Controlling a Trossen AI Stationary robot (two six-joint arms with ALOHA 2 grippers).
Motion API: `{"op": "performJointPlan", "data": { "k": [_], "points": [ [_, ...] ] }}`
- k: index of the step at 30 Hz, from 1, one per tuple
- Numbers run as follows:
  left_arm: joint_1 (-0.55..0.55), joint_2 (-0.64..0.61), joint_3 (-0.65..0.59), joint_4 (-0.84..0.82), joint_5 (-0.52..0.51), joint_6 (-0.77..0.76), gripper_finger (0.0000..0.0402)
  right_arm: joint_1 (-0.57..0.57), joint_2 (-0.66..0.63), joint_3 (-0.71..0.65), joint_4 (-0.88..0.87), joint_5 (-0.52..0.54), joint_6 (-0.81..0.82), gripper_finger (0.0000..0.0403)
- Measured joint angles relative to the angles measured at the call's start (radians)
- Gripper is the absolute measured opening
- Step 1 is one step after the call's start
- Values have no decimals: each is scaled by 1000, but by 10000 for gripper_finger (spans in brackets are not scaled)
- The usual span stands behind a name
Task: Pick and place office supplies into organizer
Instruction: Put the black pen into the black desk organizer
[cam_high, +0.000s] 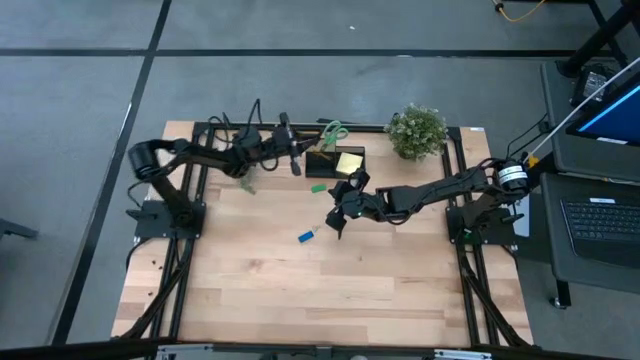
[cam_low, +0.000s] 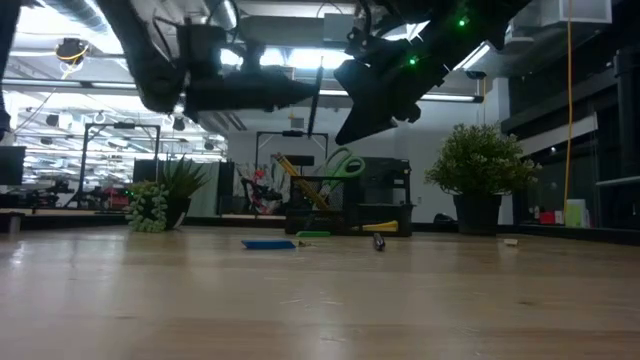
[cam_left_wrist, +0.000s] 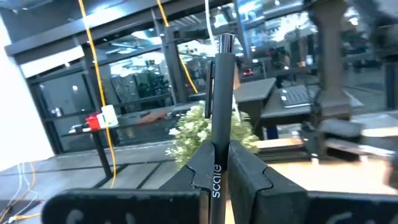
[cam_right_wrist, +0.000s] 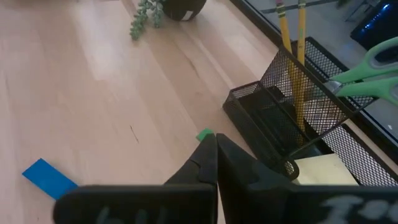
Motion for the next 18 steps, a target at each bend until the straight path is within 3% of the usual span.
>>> {"op": "performJointPlan", "data": {
  "k": [8,18],
  "points": [
    [53,199,41,264,-26,-147,17,17,0,0,-12,0,20,3],
    [63,292,41,313,-118,-158,17,38,0,0,-16,-1,37,4]
  ]
}}
